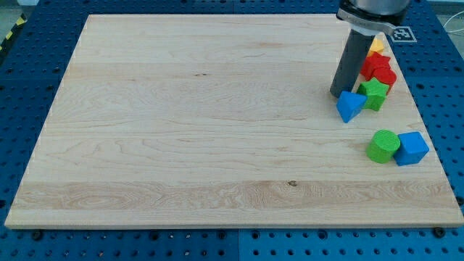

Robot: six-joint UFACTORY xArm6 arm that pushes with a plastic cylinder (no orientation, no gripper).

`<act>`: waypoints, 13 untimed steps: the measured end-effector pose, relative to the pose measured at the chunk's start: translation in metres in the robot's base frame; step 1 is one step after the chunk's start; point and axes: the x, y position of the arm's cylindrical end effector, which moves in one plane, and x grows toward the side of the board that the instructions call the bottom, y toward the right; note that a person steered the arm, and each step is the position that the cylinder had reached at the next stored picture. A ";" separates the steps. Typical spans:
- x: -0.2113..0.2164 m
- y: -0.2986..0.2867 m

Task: Push blue triangle left side of the green circle

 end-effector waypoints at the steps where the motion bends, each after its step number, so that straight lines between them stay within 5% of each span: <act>1: 0.021 0.000; 4: 0.019 0.025; 7: 0.071 0.016; 13: 0.044 -0.019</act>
